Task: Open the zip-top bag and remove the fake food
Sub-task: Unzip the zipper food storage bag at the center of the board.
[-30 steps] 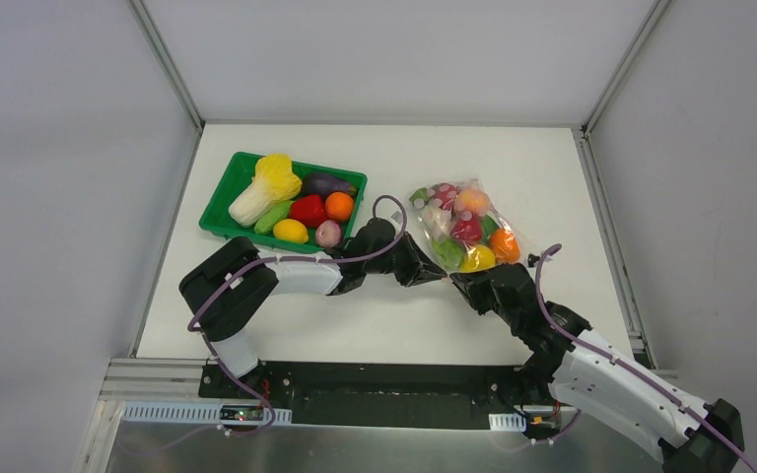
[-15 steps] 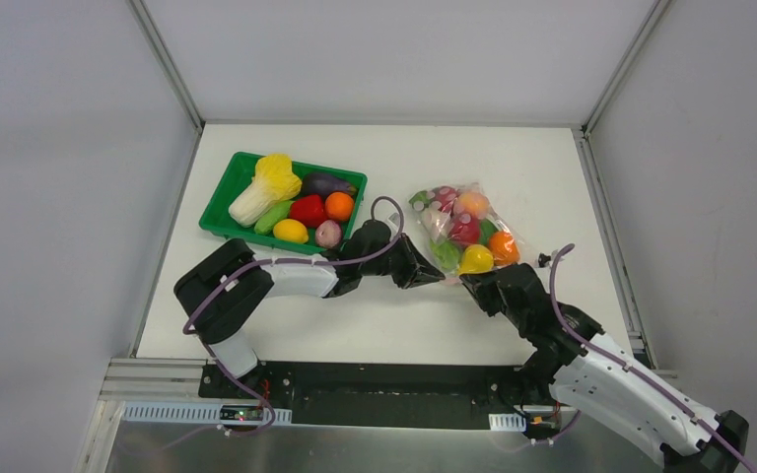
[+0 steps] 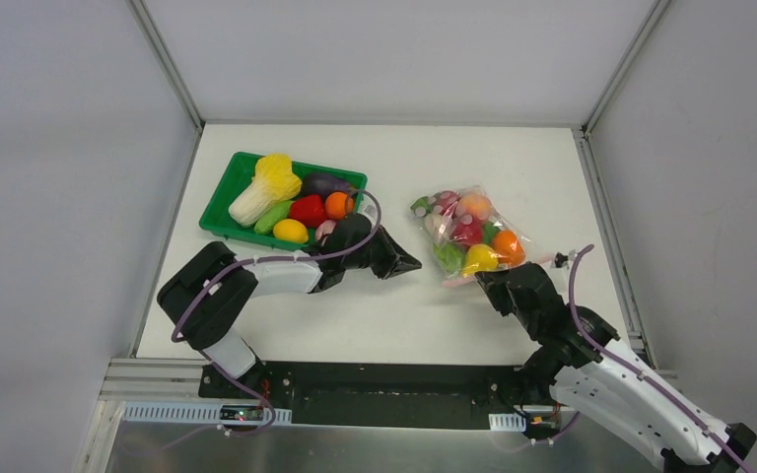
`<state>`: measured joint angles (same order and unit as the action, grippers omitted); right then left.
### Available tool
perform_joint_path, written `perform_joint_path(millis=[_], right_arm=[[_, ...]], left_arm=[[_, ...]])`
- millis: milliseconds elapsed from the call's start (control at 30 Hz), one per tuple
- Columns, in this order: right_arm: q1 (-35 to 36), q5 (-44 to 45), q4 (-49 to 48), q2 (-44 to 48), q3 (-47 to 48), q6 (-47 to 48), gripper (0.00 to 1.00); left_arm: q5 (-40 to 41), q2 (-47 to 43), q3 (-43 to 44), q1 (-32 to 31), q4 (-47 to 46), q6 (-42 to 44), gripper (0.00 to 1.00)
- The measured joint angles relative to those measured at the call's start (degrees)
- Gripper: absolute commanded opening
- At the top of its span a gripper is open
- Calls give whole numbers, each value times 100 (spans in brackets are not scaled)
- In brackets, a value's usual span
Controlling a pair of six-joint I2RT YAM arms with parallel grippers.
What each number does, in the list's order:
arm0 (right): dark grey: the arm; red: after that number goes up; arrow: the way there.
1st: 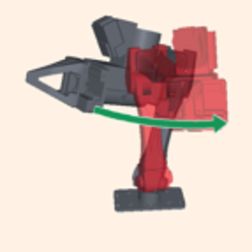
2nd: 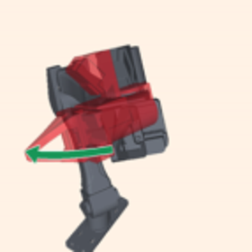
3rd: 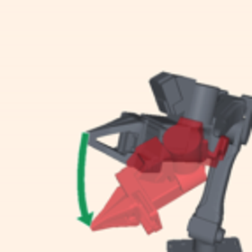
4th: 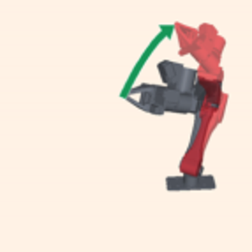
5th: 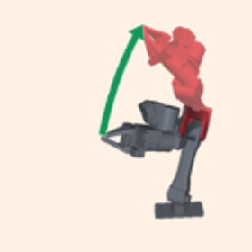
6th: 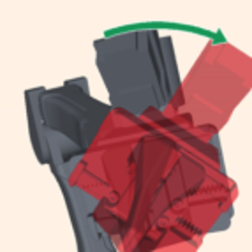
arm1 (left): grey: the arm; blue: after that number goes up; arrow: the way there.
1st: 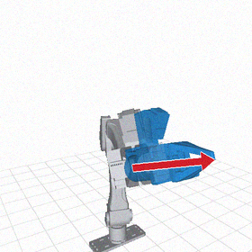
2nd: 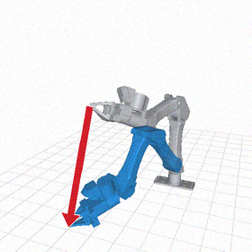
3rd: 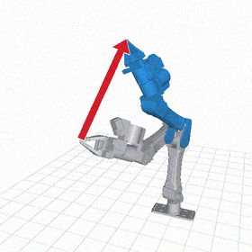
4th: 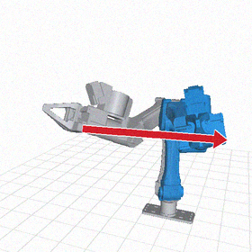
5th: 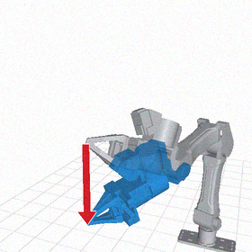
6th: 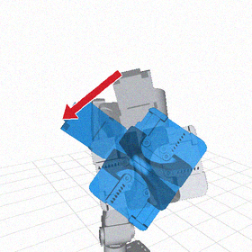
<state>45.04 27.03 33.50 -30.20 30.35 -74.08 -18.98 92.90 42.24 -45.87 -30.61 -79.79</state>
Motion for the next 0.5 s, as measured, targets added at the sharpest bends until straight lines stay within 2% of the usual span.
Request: perform_joint_path(millis=[200,233,333,500], right_arm=[[0,247,297,90,136,118,0],[0,269,330,90,153,146,0],[0,278,341,76,186,225,0],[0,254,278,31,190,332,0]], left_arm=[[125,-271,-92,199,431,317,0],[120,-326,-87,199,459,398,4],[17,-389,22,197,564,590,30],[-219,-376,487,35,750,848,55]])
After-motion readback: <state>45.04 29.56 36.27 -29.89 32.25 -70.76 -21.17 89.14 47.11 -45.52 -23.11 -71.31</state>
